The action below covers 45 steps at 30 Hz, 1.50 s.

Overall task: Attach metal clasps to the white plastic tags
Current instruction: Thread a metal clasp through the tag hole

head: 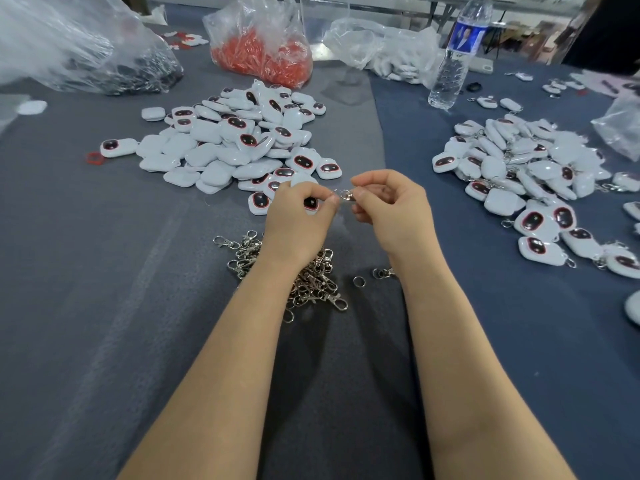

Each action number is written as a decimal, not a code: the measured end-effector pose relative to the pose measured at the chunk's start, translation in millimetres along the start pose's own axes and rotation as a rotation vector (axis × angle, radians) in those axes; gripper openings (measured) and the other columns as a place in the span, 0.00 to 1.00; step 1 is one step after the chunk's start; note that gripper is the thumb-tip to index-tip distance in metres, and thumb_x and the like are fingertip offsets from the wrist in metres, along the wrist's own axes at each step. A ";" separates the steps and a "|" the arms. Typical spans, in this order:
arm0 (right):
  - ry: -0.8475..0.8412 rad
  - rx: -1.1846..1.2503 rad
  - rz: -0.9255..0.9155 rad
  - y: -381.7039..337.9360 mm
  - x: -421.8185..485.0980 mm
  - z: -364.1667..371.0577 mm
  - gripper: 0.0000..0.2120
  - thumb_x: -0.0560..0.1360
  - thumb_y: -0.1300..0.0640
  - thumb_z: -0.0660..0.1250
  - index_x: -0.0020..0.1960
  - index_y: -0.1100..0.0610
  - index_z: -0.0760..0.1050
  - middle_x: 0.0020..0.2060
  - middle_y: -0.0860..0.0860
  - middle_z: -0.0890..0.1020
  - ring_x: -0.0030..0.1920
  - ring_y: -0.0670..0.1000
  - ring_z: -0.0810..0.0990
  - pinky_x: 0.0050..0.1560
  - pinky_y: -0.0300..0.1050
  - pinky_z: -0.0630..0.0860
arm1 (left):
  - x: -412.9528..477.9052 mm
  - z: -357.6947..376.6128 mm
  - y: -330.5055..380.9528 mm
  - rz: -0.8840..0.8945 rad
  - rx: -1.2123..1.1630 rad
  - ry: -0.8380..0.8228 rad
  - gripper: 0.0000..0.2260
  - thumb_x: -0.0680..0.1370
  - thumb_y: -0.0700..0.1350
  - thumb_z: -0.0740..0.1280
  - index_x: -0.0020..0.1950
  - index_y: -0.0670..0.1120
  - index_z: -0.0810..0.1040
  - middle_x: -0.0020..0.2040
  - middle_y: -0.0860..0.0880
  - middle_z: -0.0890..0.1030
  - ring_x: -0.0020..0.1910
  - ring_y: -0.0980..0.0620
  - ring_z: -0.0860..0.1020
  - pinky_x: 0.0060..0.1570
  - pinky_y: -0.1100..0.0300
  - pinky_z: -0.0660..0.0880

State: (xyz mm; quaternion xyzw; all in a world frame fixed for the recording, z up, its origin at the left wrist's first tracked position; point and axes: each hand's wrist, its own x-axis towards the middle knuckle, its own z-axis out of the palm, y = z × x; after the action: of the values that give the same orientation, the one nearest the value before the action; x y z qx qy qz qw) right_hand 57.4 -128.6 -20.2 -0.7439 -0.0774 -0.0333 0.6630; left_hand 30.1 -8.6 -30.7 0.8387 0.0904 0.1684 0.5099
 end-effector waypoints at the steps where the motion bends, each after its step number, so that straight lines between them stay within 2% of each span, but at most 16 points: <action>1: 0.009 -0.029 0.001 0.1 -0.1 0.2 0.11 0.75 0.68 0.63 0.42 0.53 0.77 0.31 0.49 0.76 0.29 0.41 0.76 0.36 0.36 0.77 | 0.2 -0.7 0.0 -0.006 -0.009 0.011 0.03 0.77 0.46 0.67 0.46 0.48 0.80 0.54 0.45 0.77 0.50 0.53 0.75 0.53 0.61 0.69; 4: 0.003 -0.204 -0.024 1.0 -0.9 2.1 0.12 0.75 0.64 0.63 0.40 0.47 0.77 0.33 0.45 0.78 0.35 0.45 0.77 0.42 0.42 0.77 | 0.9 -0.6 -0.2 -0.008 -0.010 0.031 0.03 0.77 0.45 0.67 0.44 0.48 0.79 0.53 0.44 0.77 0.49 0.51 0.74 0.54 0.60 0.70; 7: -0.016 -0.389 -0.130 2.3 -3.3 6.4 0.07 0.75 0.59 0.66 0.44 0.47 0.77 0.42 0.44 0.80 0.43 0.42 0.77 0.45 0.32 0.72 | 0.3 1.4 0.2 0.024 0.037 0.044 0.03 0.77 0.45 0.66 0.43 0.49 0.77 0.50 0.47 0.71 0.43 0.53 0.70 0.45 0.65 0.65; 9: -0.019 -0.483 -0.201 3.8 -4.0 8.1 0.04 0.75 0.58 0.67 0.47 0.49 0.77 0.46 0.45 0.80 0.46 0.42 0.76 0.47 0.32 0.69 | -0.9 2.5 0.3 0.065 0.068 0.051 0.04 0.78 0.44 0.66 0.43 0.49 0.76 0.49 0.49 0.68 0.42 0.54 0.70 0.40 0.70 0.64; 11: -0.018 -0.555 -0.254 4.6 -3.8 8.3 0.03 0.76 0.58 0.67 0.47 0.50 0.76 0.46 0.45 0.79 0.47 0.43 0.73 0.43 0.31 0.66 | -2.1 3.0 -0.3 0.106 0.103 0.051 0.04 0.78 0.44 0.66 0.44 0.47 0.76 0.51 0.50 0.67 0.39 0.58 0.70 0.41 0.71 0.66; 13: -0.011 -0.578 -0.283 5.1 -4.0 7.7 0.04 0.75 0.59 0.67 0.45 0.50 0.74 0.44 0.45 0.78 0.44 0.42 0.72 0.40 0.29 0.65 | -3.2 3.2 -1.1 0.138 0.147 0.046 0.05 0.78 0.44 0.65 0.45 0.44 0.77 0.53 0.51 0.66 0.38 0.61 0.70 0.45 0.67 0.68; 16: -0.020 -0.533 -0.271 5.8 -4.3 7.3 0.05 0.74 0.61 0.67 0.43 0.52 0.74 0.37 0.46 0.77 0.38 0.43 0.72 0.37 0.30 0.67 | -3.8 3.6 -1.0 0.174 0.174 0.039 0.06 0.79 0.44 0.65 0.47 0.42 0.78 0.53 0.51 0.65 0.40 0.57 0.70 0.49 0.63 0.70; 21: -0.024 -0.446 -0.226 6.6 -3.5 7.4 0.05 0.74 0.61 0.69 0.42 0.54 0.74 0.33 0.44 0.75 0.32 0.38 0.71 0.37 0.26 0.68 | -3.6 2.8 -0.9 0.199 0.185 0.039 0.05 0.78 0.42 0.65 0.47 0.42 0.78 0.52 0.51 0.65 0.38 0.63 0.68 0.46 0.67 0.68; 23: -0.042 -0.429 -0.198 7.2 -2.1 6.5 0.06 0.74 0.60 0.69 0.41 0.53 0.74 0.33 0.44 0.75 0.31 0.37 0.71 0.36 0.26 0.68 | -3.7 2.6 -1.4 0.206 0.189 0.040 0.05 0.78 0.42 0.65 0.46 0.42 0.78 0.52 0.51 0.66 0.39 0.60 0.68 0.46 0.66 0.67; 29: -0.132 -0.374 -0.128 10.4 -0.4 4.8 0.10 0.75 0.58 0.69 0.39 0.50 0.71 0.33 0.44 0.74 0.32 0.41 0.70 0.35 0.27 0.68 | -3.2 0.9 -2.0 0.210 0.155 0.018 0.04 0.78 0.40 0.65 0.44 0.44 0.77 0.51 0.49 0.69 0.44 0.54 0.71 0.45 0.68 0.66; 33: -0.124 -0.343 -0.183 10.0 -2.8 4.5 0.12 0.76 0.61 0.67 0.38 0.48 0.69 0.32 0.43 0.75 0.31 0.37 0.72 0.35 0.27 0.68 | -1.0 -1.9 -3.3 0.143 0.090 0.002 0.04 0.78 0.42 0.65 0.46 0.47 0.79 0.50 0.50 0.72 0.51 0.60 0.69 0.50 0.72 0.63; 35: -0.130 -0.331 -0.198 9.9 -3.7 4.2 0.12 0.76 0.62 0.66 0.38 0.49 0.69 0.33 0.45 0.77 0.34 0.41 0.76 0.36 0.30 0.72 | 0.0 -4.6 -3.7 0.114 0.034 -0.027 0.05 0.78 0.43 0.66 0.47 0.46 0.81 0.47 0.51 0.76 0.49 0.60 0.72 0.53 0.67 0.67; 37: -0.160 -0.291 -0.175 9.5 -3.8 3.2 0.12 0.77 0.63 0.65 0.39 0.50 0.69 0.34 0.47 0.80 0.38 0.48 0.81 0.44 0.40 0.78 | -0.5 -8.7 -2.0 0.100 -0.079 -0.071 0.06 0.78 0.41 0.66 0.46 0.44 0.82 0.40 0.54 0.79 0.39 0.65 0.74 0.45 0.71 0.70; 39: -0.197 -0.237 -0.145 9.0 -3.6 1.6 0.11 0.77 0.63 0.64 0.39 0.51 0.69 0.34 0.47 0.81 0.38 0.47 0.82 0.47 0.46 0.80 | -0.4 -10.3 -1.1 0.102 -0.112 -0.085 0.06 0.78 0.41 0.66 0.45 0.44 0.82 0.37 0.57 0.78 0.35 0.66 0.75 0.40 0.74 0.70; 43: -0.227 -0.241 -0.159 9.3 -2.4 1.0 0.12 0.77 0.64 0.64 0.39 0.51 0.69 0.33 0.46 0.81 0.35 0.42 0.81 0.43 0.38 0.78 | 0.5 -6.8 -4.1 0.099 -0.047 -0.039 0.05 0.77 0.43 0.66 0.46 0.46 0.81 0.42 0.52 0.79 0.43 0.57 0.75 0.45 0.66 0.69; 45: -0.209 -0.269 -0.154 10.6 -1.5 2.2 0.12 0.77 0.64 0.64 0.39 0.50 0.69 0.33 0.46 0.81 0.35 0.43 0.81 0.44 0.41 0.78 | 0.7 -4.8 -4.6 0.074 -0.076 -0.018 0.03 0.77 0.43 0.67 0.47 0.47 0.80 0.44 0.53 0.79 0.45 0.56 0.75 0.48 0.65 0.70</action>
State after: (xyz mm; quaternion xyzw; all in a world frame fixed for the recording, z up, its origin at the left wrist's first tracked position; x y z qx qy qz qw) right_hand 57.6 -127.7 -31.1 -0.8172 -0.1975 -0.0166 0.5412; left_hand 29.0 -2.3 -32.7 0.8231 0.0481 0.1828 0.5356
